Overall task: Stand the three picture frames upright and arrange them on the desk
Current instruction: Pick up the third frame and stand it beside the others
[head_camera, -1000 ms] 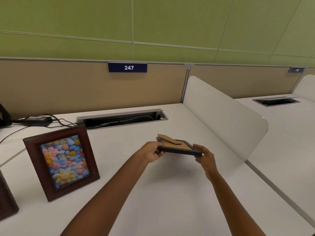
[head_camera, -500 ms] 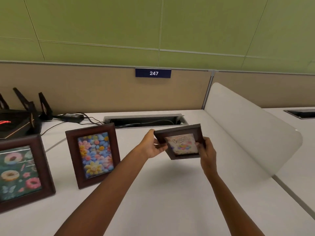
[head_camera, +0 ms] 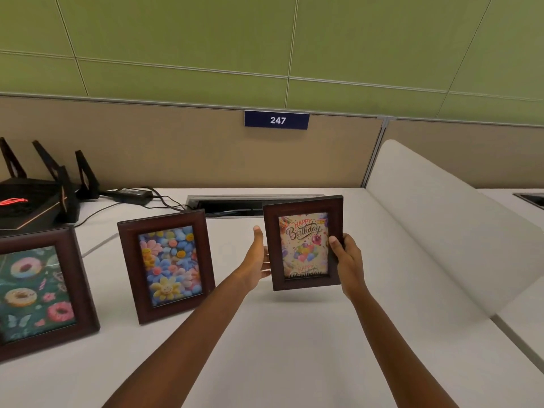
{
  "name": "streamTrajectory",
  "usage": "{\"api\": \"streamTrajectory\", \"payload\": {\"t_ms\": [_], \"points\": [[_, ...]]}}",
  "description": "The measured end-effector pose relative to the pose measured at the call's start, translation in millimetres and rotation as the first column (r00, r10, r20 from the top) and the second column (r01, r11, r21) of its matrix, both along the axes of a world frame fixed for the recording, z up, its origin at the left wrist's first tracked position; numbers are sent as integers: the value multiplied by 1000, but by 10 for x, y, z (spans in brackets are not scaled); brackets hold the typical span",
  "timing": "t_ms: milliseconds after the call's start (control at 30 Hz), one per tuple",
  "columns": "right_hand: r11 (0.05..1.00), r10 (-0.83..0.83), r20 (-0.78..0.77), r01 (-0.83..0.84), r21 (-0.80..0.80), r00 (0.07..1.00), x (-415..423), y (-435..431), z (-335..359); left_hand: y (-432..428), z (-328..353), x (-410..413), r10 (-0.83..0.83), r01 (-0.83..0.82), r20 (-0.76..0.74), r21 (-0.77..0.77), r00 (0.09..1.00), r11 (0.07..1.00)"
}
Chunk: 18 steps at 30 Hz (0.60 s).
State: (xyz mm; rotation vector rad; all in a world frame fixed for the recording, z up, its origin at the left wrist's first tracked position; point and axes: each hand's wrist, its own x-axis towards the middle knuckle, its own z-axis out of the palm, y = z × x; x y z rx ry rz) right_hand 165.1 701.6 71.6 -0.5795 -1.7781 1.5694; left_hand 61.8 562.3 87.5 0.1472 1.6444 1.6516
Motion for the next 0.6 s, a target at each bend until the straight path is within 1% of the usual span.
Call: {"api": "streamTrajectory", "payload": {"t_ms": [100,200,400,600], "points": [[997,37,16,-36,-62,999,-49,-3,-78,74,-25,-23,37,-36,-6,115,999,993],[994,39,37,-34,-105,999,-99,3,-146,108,-77,-54,63,-67,26,178,998,982],[991,30,72,-20,-131,997,-185,61,-255,164,-220,-77,89,-95,40,184,995,978],[987,47,91,-32,-160,995,-267,60,-362,176,-275,-132,88,-88,11,191,996,978]]}}
